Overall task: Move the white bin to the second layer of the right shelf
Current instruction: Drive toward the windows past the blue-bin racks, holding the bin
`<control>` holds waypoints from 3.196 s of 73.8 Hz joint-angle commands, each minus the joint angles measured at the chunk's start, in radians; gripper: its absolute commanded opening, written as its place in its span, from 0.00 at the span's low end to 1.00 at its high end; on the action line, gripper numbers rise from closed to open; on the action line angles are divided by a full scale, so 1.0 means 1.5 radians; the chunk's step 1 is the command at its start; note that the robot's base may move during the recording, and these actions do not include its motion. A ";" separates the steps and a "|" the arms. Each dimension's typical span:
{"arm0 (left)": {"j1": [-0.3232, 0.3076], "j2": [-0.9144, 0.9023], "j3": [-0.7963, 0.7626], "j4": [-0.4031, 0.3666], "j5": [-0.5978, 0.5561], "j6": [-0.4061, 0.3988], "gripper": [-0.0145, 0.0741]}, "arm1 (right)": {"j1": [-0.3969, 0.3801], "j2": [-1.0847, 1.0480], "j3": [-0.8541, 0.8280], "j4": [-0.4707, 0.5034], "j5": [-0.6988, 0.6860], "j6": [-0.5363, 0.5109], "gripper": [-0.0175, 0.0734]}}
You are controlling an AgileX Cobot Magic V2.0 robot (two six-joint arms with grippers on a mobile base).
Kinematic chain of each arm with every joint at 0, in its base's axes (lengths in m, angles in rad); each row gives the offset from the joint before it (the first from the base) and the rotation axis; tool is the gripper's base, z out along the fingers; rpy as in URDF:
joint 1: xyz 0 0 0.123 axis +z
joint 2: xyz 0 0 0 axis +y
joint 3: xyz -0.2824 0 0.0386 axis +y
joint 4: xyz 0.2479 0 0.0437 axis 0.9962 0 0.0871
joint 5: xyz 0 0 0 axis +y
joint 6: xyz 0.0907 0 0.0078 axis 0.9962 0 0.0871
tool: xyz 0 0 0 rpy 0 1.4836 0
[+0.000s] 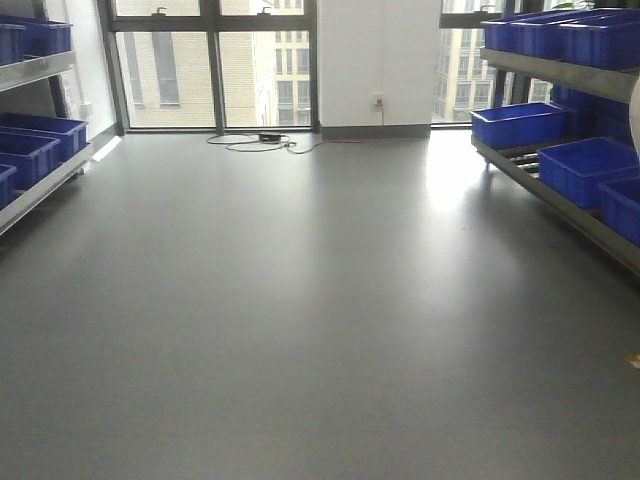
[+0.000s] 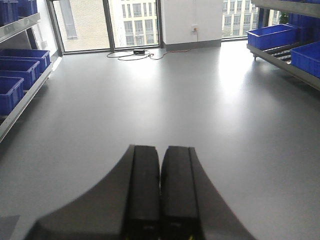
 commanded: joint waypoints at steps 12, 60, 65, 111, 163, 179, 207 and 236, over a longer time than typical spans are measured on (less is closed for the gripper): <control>-0.002 -0.009 0.025 0.000 -0.057 -0.004 0.26 | -0.003 0.003 -0.018 0.005 -0.065 -0.002 0.24; -0.002 -0.009 0.025 0.000 -0.057 -0.004 0.26 | -0.003 0.003 -0.018 0.005 -0.066 -0.002 0.24; -0.002 -0.009 0.025 0.000 -0.057 -0.004 0.26 | -0.003 0.003 -0.018 0.005 -0.066 -0.002 0.24; -0.002 -0.009 0.025 0.000 -0.057 -0.004 0.26 | -0.003 0.003 -0.018 0.005 -0.067 -0.002 0.24; -0.002 -0.009 0.025 0.000 -0.057 -0.004 0.26 | -0.003 0.003 -0.018 0.005 -0.067 -0.002 0.24; -0.002 -0.009 0.025 0.000 -0.057 -0.004 0.26 | -0.003 0.003 -0.018 0.005 -0.067 -0.002 0.24; -0.002 -0.009 0.025 0.000 -0.057 -0.004 0.26 | -0.003 0.003 -0.018 0.005 -0.067 -0.002 0.24; -0.002 -0.009 0.025 0.000 -0.057 -0.004 0.26 | -0.003 0.003 -0.018 0.005 -0.067 -0.002 0.24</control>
